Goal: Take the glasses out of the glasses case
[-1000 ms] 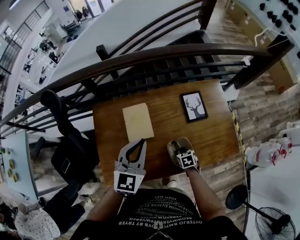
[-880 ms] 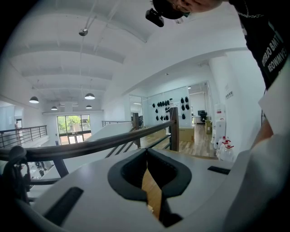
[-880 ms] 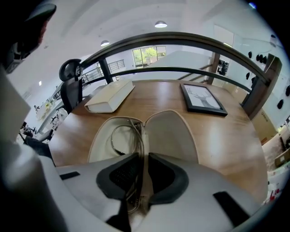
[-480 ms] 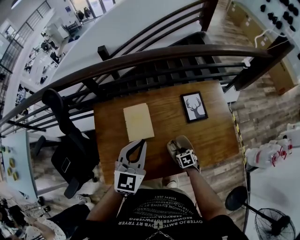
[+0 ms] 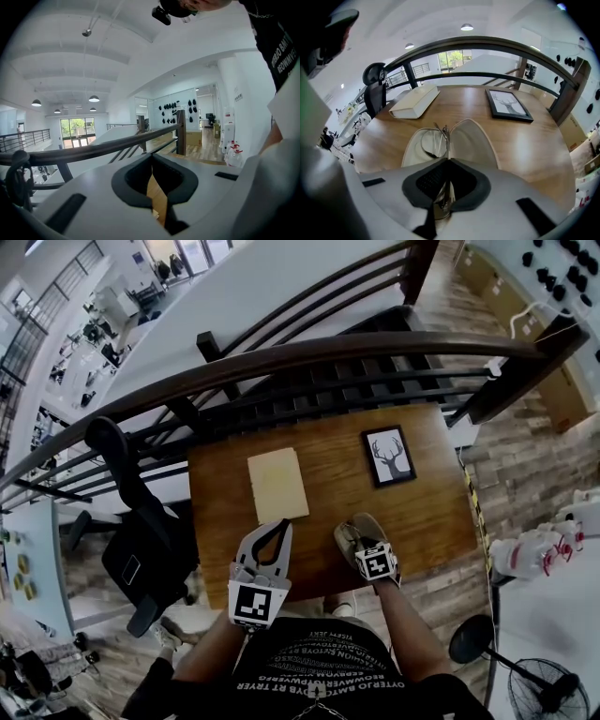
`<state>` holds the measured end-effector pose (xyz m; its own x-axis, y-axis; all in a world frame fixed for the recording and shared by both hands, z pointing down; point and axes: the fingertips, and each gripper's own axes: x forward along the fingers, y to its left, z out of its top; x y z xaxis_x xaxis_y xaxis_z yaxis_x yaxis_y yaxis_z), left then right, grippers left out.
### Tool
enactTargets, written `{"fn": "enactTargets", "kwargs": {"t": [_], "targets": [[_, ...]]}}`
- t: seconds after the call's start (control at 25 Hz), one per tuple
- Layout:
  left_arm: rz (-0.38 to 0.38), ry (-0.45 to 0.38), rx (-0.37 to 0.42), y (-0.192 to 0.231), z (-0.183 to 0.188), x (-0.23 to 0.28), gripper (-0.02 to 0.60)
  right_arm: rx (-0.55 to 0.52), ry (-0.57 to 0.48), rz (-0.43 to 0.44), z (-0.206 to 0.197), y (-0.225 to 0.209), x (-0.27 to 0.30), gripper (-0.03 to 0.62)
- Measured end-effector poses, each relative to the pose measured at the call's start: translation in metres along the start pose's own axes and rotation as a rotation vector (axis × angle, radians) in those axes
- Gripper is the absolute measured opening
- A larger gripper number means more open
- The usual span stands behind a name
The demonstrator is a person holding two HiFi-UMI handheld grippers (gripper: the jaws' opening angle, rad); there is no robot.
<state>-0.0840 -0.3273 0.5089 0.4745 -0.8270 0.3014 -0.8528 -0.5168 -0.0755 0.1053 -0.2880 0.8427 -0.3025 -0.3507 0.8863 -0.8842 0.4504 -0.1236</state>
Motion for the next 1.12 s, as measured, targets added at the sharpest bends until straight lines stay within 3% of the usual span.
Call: {"fn": "enactTargets", "kwargs": {"t": [0.72, 1.12], "targets": [[-0.03, -0.066, -0.035, -0.033, 0.022, -0.015, 0.029, 0.102, -0.317, 0.065, 0.033, 0.002, -0.097, 0.027], [-0.009, -0.085, -0.034, -0.054, 0.031, -0.044, 0.029, 0.068, -0.508, 0.066, 0.047, 0.017, -0.17, 0.026]]}}
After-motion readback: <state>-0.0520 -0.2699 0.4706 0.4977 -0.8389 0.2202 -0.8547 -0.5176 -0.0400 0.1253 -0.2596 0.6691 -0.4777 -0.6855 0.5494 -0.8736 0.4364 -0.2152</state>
